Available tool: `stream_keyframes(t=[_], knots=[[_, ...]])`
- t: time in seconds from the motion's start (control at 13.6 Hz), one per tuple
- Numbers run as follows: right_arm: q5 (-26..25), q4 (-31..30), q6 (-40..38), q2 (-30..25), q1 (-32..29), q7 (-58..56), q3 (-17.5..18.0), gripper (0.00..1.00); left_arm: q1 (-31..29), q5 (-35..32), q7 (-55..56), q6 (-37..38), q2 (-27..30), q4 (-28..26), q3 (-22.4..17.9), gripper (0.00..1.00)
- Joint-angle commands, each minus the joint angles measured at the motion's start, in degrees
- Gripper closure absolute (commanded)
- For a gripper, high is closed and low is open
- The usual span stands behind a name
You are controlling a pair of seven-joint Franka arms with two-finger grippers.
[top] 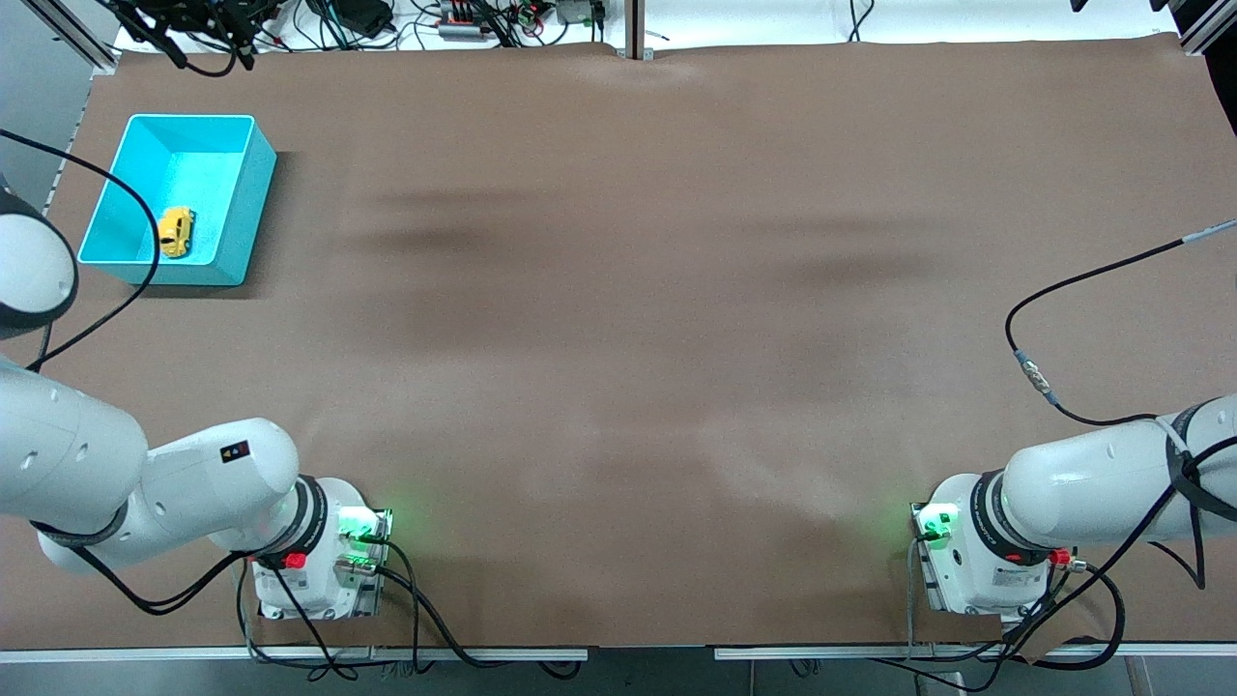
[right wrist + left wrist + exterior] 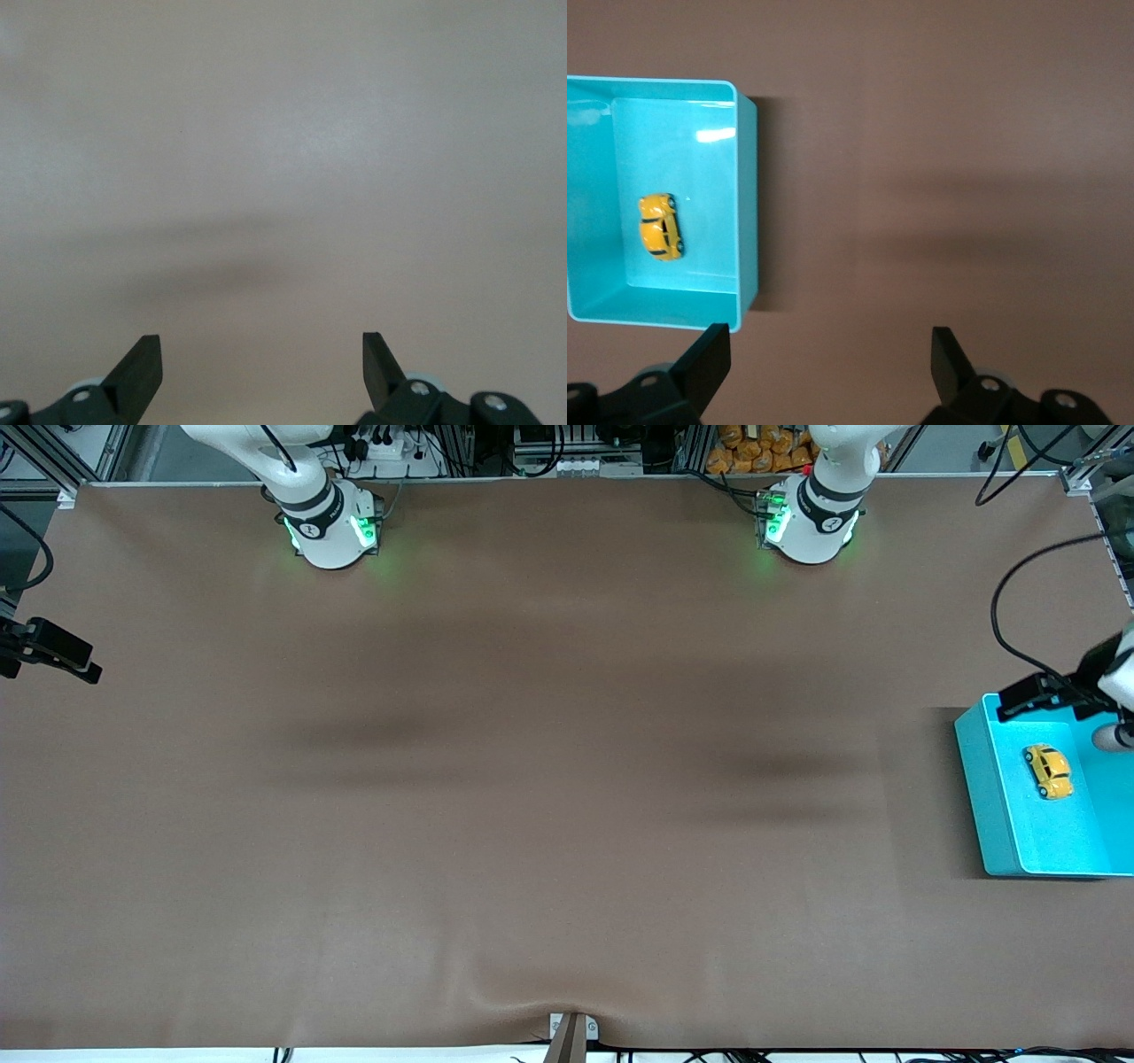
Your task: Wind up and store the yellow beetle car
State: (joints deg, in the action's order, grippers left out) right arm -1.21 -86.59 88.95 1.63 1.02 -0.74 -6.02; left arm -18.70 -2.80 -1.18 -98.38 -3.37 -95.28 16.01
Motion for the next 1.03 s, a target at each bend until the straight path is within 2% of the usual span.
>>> stream_keyframes(t=[0.0,0.15,0.29,0.51,0.59,0.73,0.95], knots=[[0.68,-0.16,-0.36,-0.57,-0.58,0.48,0.39,0.00,8.21,2.54,2.58,2.66,5.38,-1.22,-7.45,0.00],[0.68,-0.16,-0.36,-0.57,-0.58,0.48,0.39,0.00,12.88,4.37,3.73,4.33,7.58,-1.14,-11.77,0.00],[0.68,-0.16,-0.27,-0.57,-0.58,0.48,0.39,0.00,12.20,7.36,3.56,5.82,10.65,-1.14,-11.70,0.00],[0.68,-0.16,-0.27,-0.22,-0.58,0.57,0.39,0.00,12.80,7.81,2.59,9.96,14.18,-1.05,-11.26,0.00],[0.68,-0.16,-0.27,-0.22,-0.49,0.57,0.48,0.00,14.03,7.55,2.24,10.40,14.18,-1.14,-11.61,0.00],[0.68,-0.16,-0.27,-0.22,-0.58,0.57,0.48,0.00,19.64,7.02,2.15,11.54,14.01,-0.96,-15.02,0.00],[0.68,-0.16,-0.36,-0.31,-0.58,0.48,0.48,0.00,20.19,4.84,-0.64,12.51,13.05,-0.09,-14.78,0.00]])
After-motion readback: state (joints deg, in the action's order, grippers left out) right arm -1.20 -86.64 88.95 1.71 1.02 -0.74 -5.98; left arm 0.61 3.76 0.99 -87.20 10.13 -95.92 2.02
